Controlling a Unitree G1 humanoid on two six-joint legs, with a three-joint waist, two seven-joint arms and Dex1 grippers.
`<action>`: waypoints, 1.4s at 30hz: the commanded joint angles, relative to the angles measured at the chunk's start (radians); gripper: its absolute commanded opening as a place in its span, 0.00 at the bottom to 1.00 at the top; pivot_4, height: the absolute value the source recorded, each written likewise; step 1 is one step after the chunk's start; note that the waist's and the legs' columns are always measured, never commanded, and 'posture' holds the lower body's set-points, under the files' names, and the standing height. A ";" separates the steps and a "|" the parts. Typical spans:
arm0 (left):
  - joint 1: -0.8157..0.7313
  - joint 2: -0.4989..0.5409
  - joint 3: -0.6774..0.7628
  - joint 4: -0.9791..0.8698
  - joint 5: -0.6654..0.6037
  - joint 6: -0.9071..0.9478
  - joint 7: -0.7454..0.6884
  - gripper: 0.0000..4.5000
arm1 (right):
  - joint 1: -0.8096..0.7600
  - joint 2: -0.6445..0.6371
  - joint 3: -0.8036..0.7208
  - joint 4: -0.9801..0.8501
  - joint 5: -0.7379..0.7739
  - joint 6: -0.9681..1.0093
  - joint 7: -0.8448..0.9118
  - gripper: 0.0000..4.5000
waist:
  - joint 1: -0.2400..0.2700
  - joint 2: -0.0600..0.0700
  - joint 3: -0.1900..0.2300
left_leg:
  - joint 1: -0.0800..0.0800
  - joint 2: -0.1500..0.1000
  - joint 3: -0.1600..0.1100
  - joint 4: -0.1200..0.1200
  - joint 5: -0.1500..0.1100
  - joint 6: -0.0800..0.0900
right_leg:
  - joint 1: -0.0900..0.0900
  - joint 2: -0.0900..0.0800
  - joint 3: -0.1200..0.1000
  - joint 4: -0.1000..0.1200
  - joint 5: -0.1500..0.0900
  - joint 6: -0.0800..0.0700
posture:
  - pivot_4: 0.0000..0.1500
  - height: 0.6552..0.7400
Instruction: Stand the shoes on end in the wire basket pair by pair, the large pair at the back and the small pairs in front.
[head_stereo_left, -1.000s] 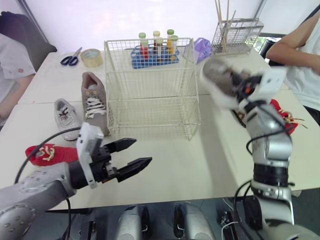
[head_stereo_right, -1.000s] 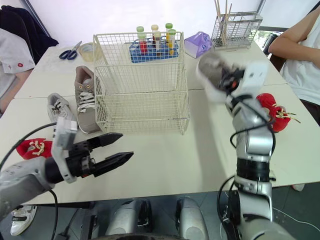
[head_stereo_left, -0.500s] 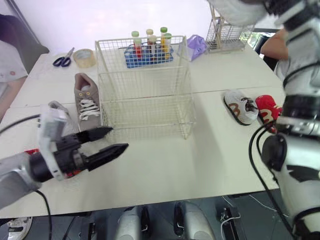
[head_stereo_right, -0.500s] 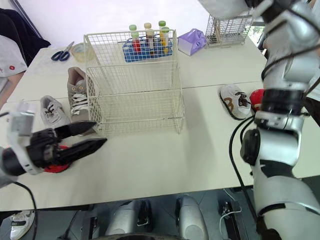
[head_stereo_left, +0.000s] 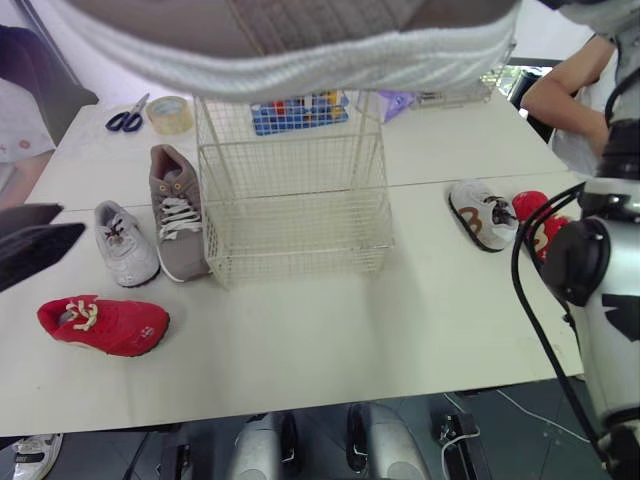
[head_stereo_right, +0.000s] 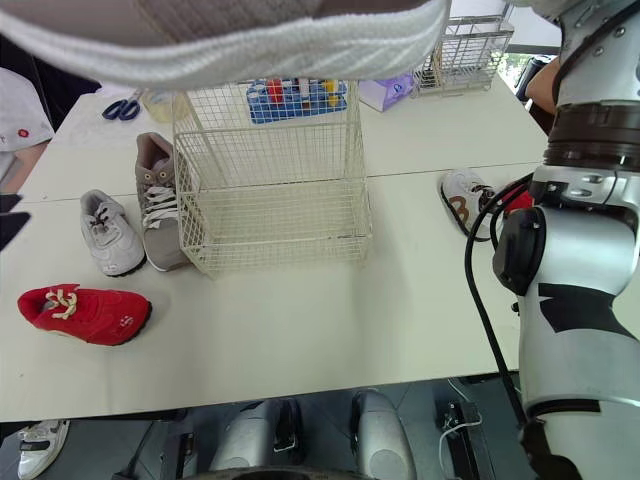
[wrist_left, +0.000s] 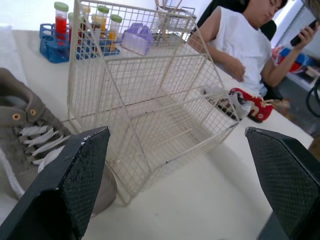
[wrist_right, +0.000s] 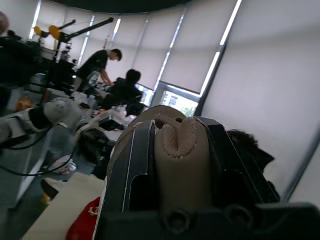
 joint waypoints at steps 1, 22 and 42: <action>-0.061 0.092 0.080 0.136 0.072 0.008 -0.090 1.00 | -0.084 -0.052 0.056 -0.004 0.069 0.001 0.062 0.25 | 0.001 0.000 0.000 | 0.000 0.000 0.000 0.000 0.000 0.000 | 0.000 0.000 0.000 0.000 0.000 0.000 | 1.00 1.00; -1.031 0.231 -1.023 0.358 0.056 0.140 -0.388 1.00 | -0.117 -0.321 0.608 -0.319 0.385 -0.239 0.062 0.25 | 0.006 -0.009 0.005 | -0.002 -0.001 0.009 0.001 -0.001 0.003 | -0.005 -0.002 0.004 0.003 0.000 0.001 | 1.00 1.00; -0.982 0.049 -1.036 0.055 0.147 0.224 -0.579 1.00 | -0.163 -0.346 0.675 -0.316 0.395 -0.318 0.062 0.25 | 0.007 -0.015 0.008 | -0.003 -0.001 0.008 0.006 -0.002 0.004 | -0.005 -0.003 0.005 0.005 0.000 0.001 | 1.00 1.00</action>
